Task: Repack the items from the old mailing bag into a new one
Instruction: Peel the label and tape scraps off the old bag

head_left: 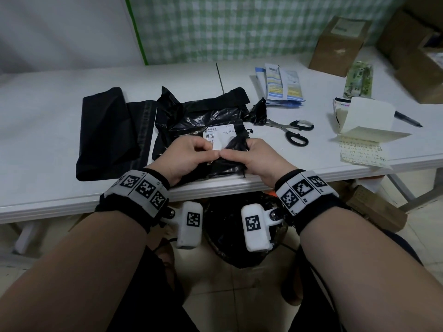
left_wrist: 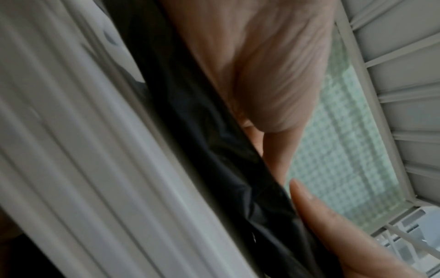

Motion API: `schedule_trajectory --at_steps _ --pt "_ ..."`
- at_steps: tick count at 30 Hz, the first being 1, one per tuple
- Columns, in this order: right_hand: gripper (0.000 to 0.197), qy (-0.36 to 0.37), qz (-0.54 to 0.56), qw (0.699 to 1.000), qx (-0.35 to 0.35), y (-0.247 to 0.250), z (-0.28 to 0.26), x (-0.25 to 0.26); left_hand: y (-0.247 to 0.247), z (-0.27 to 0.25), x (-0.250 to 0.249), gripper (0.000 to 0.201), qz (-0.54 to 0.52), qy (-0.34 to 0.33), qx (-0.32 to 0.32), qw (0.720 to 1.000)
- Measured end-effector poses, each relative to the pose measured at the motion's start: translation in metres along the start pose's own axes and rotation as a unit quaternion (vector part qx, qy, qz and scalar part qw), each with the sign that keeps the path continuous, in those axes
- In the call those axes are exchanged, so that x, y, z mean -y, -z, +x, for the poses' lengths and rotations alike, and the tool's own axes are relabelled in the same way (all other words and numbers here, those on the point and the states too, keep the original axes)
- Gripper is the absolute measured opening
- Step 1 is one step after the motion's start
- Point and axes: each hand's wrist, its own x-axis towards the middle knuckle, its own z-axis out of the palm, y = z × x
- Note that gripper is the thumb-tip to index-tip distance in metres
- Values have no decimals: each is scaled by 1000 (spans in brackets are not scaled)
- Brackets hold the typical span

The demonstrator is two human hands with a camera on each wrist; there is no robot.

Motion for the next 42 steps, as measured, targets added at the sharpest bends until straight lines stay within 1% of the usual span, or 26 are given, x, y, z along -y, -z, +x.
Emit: schedule_trajectory --at_steps 2,6,9,11,14,17,20,22,24,25,27,28,30,33,36,37,39,40,42 --pt "17 1 -17 1000 4 -1 1 -1 1 0 1 21 8 3 4 1000" --pt "22 -6 -26 1000 1 0 2 -1 3 3 1 29 6 12 28 1000" --pt "32 -13 -29 999 5 3 4 -3 4 4 2 29 -21 19 32 999" --pt "30 -22 -28 999 12 5 4 -2 6 4 2 28 -59 29 28 997" --pt "20 -27 -33 999 20 7 2 0 9 5 2 26 -104 39 24 994" --pt "23 -33 -49 998 10 6 1 1 9 7 0 26 -113 48 10 992" --pt "28 -36 -83 996 2 5 -4 4 5 5 -3 25 -119 49 -28 991" --pt "24 -36 -93 995 2 6 -6 4 3 6 -3 24 -58 23 -65 996" --pt "18 -39 -96 995 5 6 -11 5 3 8 -5 25 40 -16 -114 993" --pt "21 -45 -85 995 8 5 -13 5 4 8 -7 27 87 -28 -141 986" --pt "32 -67 -30 997 25 4 -19 6 7 7 -11 32 192 -39 -197 961" --pt "33 -78 -7 996 38 4 -22 7 8 5 -13 34 236 -39 -213 947" --pt "27 -95 11 993 65 3 -28 8 8 1 -16 36 291 -34 -225 929" --pt "24 -101 -3 990 102 -3 -36 10 7 -6 -21 34 318 -23 -207 925" --pt "17 -111 -14 980 163 -10 -42 14 6 -13 -26 22 309 -9 -178 934" --pt "18 -110 -10 979 171 -11 -44 16 6 -14 -26 21 299 -2 -168 939" --pt "24 -101 -10 983 155 -13 -47 21 6 -17 -25 42 292 18 -137 946" --pt "24 -97 -18 986 138 -13 -48 24 6 -18 -24 53 296 35 -118 947" --pt "27 -86 -70 990 85 -12 -50 31 6 -17 -18 65 305 67 -80 947"
